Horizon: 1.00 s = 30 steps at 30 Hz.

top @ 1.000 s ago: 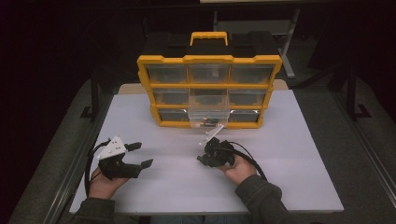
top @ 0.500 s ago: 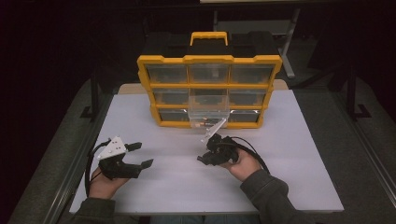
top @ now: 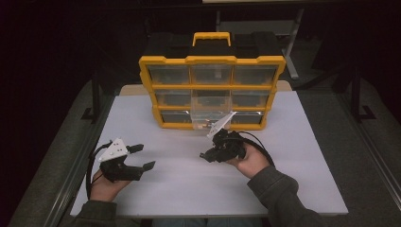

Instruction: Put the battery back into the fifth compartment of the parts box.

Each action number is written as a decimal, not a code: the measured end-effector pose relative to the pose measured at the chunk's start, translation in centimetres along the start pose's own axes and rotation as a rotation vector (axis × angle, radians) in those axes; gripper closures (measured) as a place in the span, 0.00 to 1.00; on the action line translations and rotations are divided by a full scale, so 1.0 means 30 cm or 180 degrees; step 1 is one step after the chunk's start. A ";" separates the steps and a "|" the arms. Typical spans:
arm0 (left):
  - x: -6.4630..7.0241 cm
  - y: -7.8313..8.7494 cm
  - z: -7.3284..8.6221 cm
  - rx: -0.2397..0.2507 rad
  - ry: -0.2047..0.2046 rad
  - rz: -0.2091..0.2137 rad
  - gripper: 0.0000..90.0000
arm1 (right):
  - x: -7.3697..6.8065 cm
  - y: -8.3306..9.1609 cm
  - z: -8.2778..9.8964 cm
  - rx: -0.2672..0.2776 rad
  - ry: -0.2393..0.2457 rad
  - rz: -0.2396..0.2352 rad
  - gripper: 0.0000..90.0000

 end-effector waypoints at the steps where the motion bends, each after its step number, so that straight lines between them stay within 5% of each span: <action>1: 0.000 0.000 0.000 -0.0003 -0.0006 0.0000 0.26 | 0.000 0.003 -0.003 -0.0005 0.0000 -0.0021 0.84; 30: -0.004 0.005 -0.003 -0.0015 -0.0038 -0.0005 0.26 | -0.006 0.106 -0.125 0.0152 0.0105 -0.0132 0.84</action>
Point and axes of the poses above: each handheld gripper's, and its own axes: y roughly backward along the jaws, z roughly out of its underside, x roughly to its right, the point moved 4 cm from there along -y, roughly forward along the jaws, and after that the axes turned 13 degrees about x, right-handed, at the moved point
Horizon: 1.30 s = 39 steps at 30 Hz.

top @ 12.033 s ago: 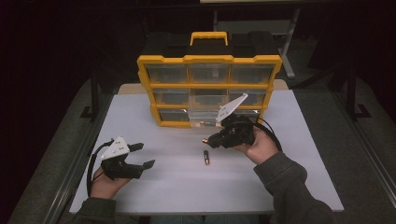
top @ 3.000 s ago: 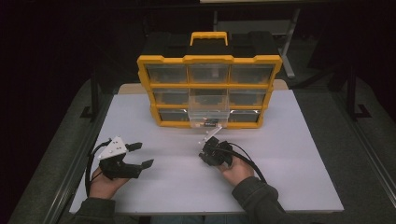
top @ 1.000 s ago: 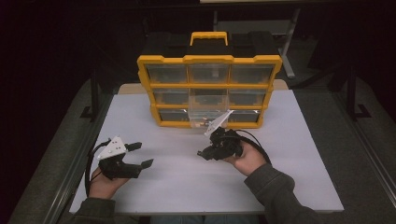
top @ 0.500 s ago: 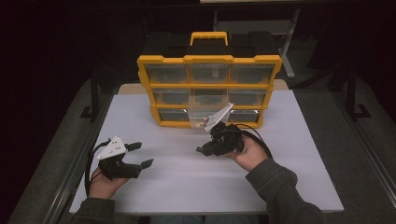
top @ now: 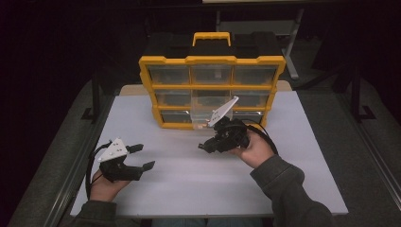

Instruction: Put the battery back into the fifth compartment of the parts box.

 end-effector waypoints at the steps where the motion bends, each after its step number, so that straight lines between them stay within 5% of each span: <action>1: 0.000 0.000 0.000 -0.0003 0.0005 -0.0001 0.26 | -0.004 0.007 -0.004 -0.0027 -0.0048 0.0009 0.84; 15: 0.003 -0.001 -0.002 0.0037 0.0028 -0.0009 0.26 | 0.003 0.057 -0.080 0.0023 0.0112 0.0055 0.84; 39: 0.003 0.000 -0.001 0.0036 0.0041 -0.0014 0.26 | 0.052 0.145 -0.192 0.0135 0.0133 0.0168 0.84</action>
Point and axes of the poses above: each handheld gripper's, and its own axes: y roughly backward along the jaws, z roughly out of its underside, x roughly to its right, the point moved 4 cm from there along -y, roughly forward along the jaws, and after that the axes turned 13 degrees about x, right-handed, at the moved point
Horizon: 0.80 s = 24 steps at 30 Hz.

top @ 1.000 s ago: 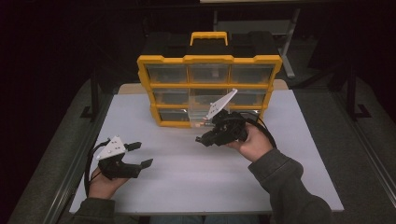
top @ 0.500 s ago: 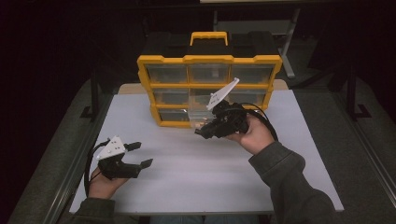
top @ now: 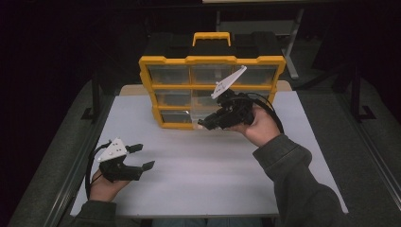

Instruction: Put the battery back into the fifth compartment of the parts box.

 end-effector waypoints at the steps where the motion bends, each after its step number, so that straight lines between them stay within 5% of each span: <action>1: -0.001 0.000 0.000 0.0000 -0.0001 -0.0003 0.26 | 0.004 0.003 -0.005 0.0007 0.0008 0.0012 0.84; 24: -0.006 0.004 -0.001 0.0002 -0.0020 -0.0005 0.26 | 0.076 0.042 -0.093 0.0060 -0.0040 0.0175 0.84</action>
Point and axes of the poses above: each handheld gripper's, and its own axes: y roughly backward along the jaws, z roughly out of its underside, x roughly to its right, the point moved 4 cm from there along -y, roughly forward along the jaws, and after that the axes turned 13 degrees about x, right-handed, at the moved point
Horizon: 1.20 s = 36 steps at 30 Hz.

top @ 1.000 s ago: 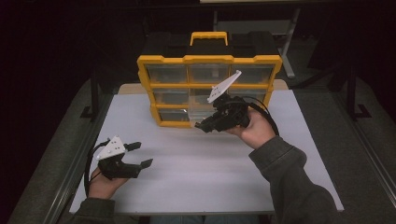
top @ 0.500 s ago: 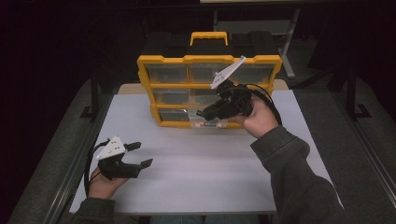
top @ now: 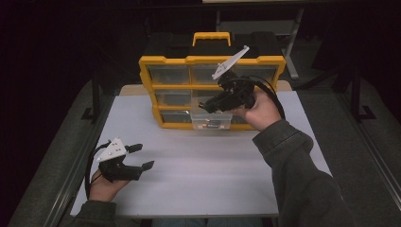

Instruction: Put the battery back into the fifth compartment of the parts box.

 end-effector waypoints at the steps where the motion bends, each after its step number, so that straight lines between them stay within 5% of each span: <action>1: 0.001 0.000 0.001 0.0001 0.0016 -0.0004 0.26 | 0.004 0.001 -0.003 -0.0002 0.0016 0.0012 0.84; 25: -0.001 0.001 0.002 0.0024 0.0026 -0.0007 0.26 | 0.096 0.012 0.002 -0.0010 -0.0268 0.0234 0.84; 36: -0.001 0.003 0.000 -0.0009 0.0007 -0.0001 0.26 | 0.128 -0.019 0.022 -0.0116 -0.0255 0.0307 0.84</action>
Point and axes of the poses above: each handheld gripper's, and its own axes: y roughly backward along the jaws, z roughly out of its underside, x roughly to its right, the point moved 4 cm from there along -y, roughly forward along the jaws, and after that the axes turned 13 degrees about x, right-handed, at the moved point
